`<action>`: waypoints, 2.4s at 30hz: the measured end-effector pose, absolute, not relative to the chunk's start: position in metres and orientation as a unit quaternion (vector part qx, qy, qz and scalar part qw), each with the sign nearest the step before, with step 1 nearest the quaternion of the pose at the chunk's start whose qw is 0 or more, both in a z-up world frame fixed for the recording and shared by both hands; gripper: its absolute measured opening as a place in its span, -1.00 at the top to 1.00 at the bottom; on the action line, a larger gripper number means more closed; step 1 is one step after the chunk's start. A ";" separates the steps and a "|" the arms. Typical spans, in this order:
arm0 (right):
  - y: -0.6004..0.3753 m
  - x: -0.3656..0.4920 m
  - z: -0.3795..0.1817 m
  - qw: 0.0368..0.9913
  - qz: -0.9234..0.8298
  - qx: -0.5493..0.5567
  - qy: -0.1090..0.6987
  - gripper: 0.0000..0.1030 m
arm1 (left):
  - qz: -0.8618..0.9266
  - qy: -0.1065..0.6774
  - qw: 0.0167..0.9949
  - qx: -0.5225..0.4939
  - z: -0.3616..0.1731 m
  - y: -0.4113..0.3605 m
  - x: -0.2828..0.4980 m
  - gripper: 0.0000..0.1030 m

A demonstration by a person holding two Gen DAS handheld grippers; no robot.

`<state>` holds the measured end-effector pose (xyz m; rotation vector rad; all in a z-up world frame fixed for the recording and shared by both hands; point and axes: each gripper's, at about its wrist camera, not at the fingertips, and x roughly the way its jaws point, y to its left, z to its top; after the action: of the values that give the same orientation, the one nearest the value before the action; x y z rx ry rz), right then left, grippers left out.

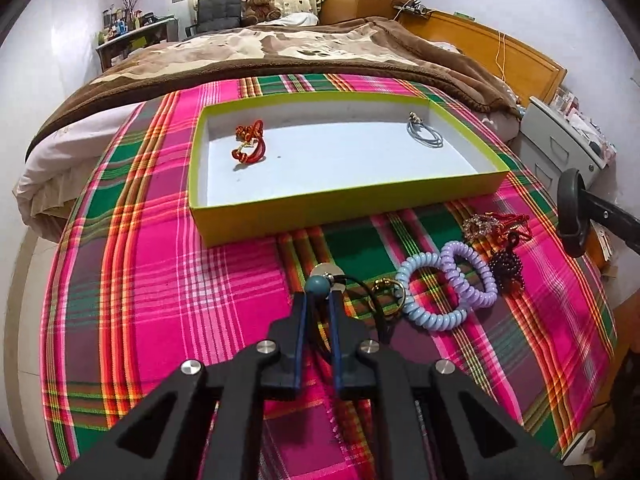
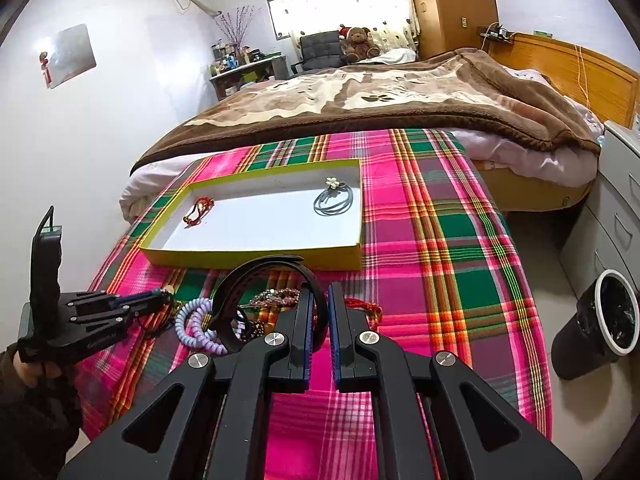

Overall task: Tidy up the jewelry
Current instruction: 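Carry the black band and black cord into the box and release both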

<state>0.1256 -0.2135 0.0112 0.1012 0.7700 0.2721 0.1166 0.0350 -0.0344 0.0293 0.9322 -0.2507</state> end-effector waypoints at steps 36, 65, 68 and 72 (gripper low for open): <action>-0.162 0.288 0.001 0.894 0.147 0.031 0.423 0.86 | -0.140 0.401 0.904 -0.037 0.012 0.040 0.240 0.79; -0.144 0.330 -0.031 0.880 0.132 0.004 0.456 0.86 | -0.106 0.451 0.886 -0.031 -0.029 0.033 0.274 0.73; -0.146 0.329 -0.027 0.882 0.135 0.009 0.452 0.86 | -0.109 0.448 0.887 -0.030 -0.026 0.032 0.272 0.44; -0.147 0.321 -0.018 0.889 0.138 0.010 0.438 0.76 | -0.107 0.437 0.893 -0.025 -0.016 0.030 0.264 0.42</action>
<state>0.3214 -0.1475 -0.0181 0.0217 0.9092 0.2860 0.2639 0.0302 -0.0161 -0.0512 0.9077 -0.2215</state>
